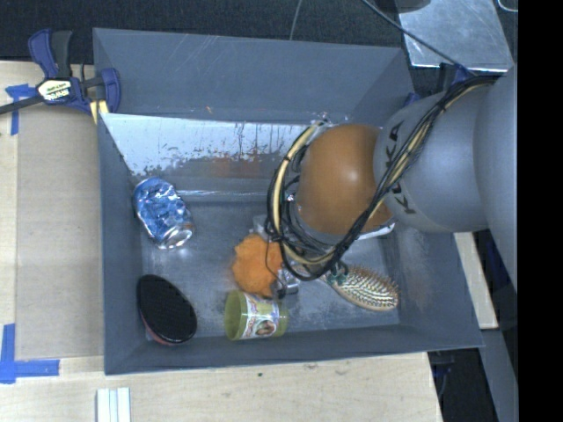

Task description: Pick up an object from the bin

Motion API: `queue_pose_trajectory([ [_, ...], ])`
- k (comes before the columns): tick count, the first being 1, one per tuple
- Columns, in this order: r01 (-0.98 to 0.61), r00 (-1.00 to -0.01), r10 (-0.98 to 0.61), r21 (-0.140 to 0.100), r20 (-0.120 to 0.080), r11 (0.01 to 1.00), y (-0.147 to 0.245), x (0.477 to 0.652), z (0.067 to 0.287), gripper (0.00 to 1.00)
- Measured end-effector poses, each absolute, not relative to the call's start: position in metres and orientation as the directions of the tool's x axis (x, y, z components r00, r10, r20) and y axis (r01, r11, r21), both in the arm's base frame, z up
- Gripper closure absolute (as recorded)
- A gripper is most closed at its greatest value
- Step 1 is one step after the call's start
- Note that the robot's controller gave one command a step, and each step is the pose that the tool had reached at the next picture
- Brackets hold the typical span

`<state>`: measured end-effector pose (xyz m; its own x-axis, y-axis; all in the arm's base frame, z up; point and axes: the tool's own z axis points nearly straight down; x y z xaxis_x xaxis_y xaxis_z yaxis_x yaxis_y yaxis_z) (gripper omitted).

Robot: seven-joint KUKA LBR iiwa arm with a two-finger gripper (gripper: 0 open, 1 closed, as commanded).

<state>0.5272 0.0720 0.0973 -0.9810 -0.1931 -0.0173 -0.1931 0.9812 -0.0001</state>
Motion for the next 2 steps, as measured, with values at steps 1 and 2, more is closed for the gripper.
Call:
queue_pose_trajectory([
  [1,-0.578,-0.816,-0.578,-0.01,-0.023,0.816,0.0515,0.5437,0.0877,0.0],
  [2,-0.575,-0.817,-0.576,-0.009,-0.022,0.818,0.0515,0.5436,0.0877,1.0],
])
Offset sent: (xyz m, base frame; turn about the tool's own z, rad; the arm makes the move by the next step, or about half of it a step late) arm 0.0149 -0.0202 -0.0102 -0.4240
